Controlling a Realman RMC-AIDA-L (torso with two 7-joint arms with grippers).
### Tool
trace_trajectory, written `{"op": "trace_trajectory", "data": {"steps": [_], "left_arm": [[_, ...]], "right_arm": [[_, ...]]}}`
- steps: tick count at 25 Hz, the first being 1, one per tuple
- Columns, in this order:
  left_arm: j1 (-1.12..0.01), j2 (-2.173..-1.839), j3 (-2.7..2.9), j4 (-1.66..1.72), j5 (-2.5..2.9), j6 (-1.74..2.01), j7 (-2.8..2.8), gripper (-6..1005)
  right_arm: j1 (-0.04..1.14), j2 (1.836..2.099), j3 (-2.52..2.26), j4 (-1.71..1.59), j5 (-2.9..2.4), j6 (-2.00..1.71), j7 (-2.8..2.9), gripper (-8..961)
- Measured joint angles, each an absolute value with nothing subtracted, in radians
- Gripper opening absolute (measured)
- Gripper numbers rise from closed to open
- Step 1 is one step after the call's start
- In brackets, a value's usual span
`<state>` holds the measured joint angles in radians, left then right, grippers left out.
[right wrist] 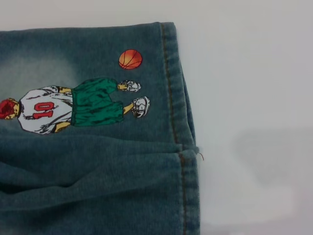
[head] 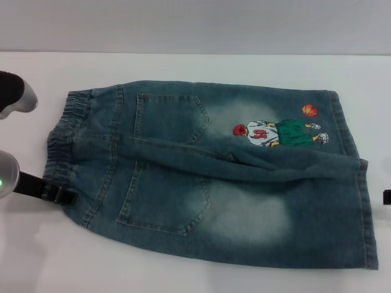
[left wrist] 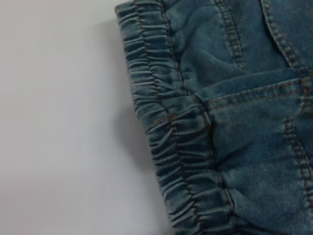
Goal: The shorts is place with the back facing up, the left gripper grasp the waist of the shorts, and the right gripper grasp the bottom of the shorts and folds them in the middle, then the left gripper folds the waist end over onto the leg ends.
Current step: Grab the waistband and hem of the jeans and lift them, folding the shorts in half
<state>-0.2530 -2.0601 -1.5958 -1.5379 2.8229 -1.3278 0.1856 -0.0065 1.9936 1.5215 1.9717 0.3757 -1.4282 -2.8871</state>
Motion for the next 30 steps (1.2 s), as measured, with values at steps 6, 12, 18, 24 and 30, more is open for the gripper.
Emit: {"op": "trace_trajectory", "data": {"steps": [6, 12, 18, 24, 30], "left_arm": [[-0.254, -2.060, -1.592, -1.537, 2.828, -1.328, 0.175, 747], [-0.254, -2.060, -1.592, -1.535, 2.837, -1.327, 0.172, 746], [-0.255, -2.060, -1.582, -1.533, 2.839, -1.327, 0.165, 745], [-0.255, -2.060, -1.580, -1.526, 2.839, -1.327, 0.164, 744], [-0.255, -2.060, -1.581, -1.540, 2.840, -1.328, 0.165, 743]], "right_arm": [[-0.006, 1.992, 1.520, 1.977, 0.376, -1.435, -2.887, 693], [-0.006, 1.991, 1.520, 1.979, 0.376, -1.440, -2.887, 693], [-0.005, 1.990, 1.512, 1.982, 0.376, -1.440, -2.887, 692], [-0.005, 1.989, 1.507, 1.983, 0.376, -1.441, -2.887, 692], [-0.007, 1.989, 1.507, 1.990, 0.376, -1.441, -2.887, 691]]}}
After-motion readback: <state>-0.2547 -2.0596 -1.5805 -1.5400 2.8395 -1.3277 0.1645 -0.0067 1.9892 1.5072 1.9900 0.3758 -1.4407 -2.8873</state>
